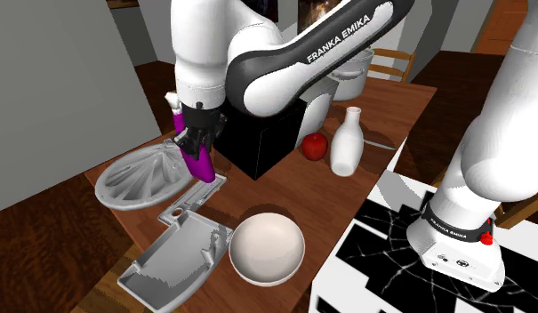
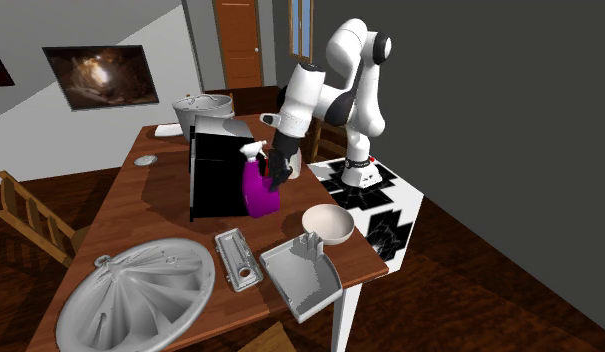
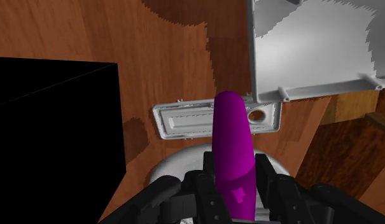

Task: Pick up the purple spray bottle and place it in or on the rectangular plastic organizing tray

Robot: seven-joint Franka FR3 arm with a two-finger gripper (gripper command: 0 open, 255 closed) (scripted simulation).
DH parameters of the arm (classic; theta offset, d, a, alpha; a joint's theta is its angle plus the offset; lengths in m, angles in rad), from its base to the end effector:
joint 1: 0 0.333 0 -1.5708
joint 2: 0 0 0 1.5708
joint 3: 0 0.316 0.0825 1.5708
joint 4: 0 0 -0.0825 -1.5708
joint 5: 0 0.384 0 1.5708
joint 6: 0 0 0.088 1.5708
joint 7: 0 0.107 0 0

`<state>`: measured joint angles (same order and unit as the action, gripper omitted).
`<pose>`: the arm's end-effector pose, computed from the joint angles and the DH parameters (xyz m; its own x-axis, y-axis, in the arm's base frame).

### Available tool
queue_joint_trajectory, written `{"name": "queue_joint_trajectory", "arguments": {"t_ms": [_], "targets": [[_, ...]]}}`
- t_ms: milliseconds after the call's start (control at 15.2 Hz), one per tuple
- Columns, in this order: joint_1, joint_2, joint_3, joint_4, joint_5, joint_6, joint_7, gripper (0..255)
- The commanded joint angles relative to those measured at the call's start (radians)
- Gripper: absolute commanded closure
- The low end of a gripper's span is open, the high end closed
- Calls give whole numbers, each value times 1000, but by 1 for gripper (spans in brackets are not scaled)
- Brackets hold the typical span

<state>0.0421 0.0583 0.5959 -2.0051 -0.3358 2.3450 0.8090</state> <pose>0.4809 0.3445 0.4629 0.9294 0.0205 0.3684 0.0253 -0.9996 -0.0083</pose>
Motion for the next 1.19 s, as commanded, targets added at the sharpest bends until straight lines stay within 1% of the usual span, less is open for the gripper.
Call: {"name": "queue_joint_trajectory", "arguments": {"t_ms": [0,396,858,1122], "targets": [[14,6,10,13,-11,-15,27,255],[113,87,62,86,-117,-76,216,255],[264,222,89,223,-242,-177,409,255],[270,242,78,195,-271,-138,437,255]]}}
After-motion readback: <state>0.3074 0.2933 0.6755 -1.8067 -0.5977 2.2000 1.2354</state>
